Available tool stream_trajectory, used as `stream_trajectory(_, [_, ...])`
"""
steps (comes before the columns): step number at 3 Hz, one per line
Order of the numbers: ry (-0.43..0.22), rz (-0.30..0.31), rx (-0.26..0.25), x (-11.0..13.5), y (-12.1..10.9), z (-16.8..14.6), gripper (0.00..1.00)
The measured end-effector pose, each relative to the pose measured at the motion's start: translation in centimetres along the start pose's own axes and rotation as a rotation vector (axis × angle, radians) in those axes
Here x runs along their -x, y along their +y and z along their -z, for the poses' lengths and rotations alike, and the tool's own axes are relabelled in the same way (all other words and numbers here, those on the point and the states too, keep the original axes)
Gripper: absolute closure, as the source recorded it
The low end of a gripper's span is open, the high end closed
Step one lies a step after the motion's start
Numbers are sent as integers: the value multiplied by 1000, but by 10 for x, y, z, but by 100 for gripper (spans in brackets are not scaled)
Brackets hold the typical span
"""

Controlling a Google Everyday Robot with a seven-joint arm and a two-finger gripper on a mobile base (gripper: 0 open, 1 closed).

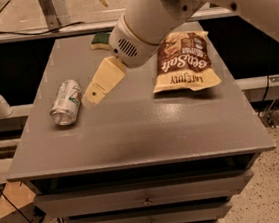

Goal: Place 7up can upright

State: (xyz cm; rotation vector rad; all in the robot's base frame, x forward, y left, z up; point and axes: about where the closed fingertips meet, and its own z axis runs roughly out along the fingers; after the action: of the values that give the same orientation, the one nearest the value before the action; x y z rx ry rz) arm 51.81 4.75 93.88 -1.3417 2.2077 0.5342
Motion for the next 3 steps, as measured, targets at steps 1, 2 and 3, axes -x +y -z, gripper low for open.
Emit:
stream_trajectory(1, [-44,-64,49,26,1,-35,0])
stream_trajectory(2, [-103,-34,92,53,16,-41,0])
stream_trajectory(3, [-71,-40,91,46,13,-44,0])
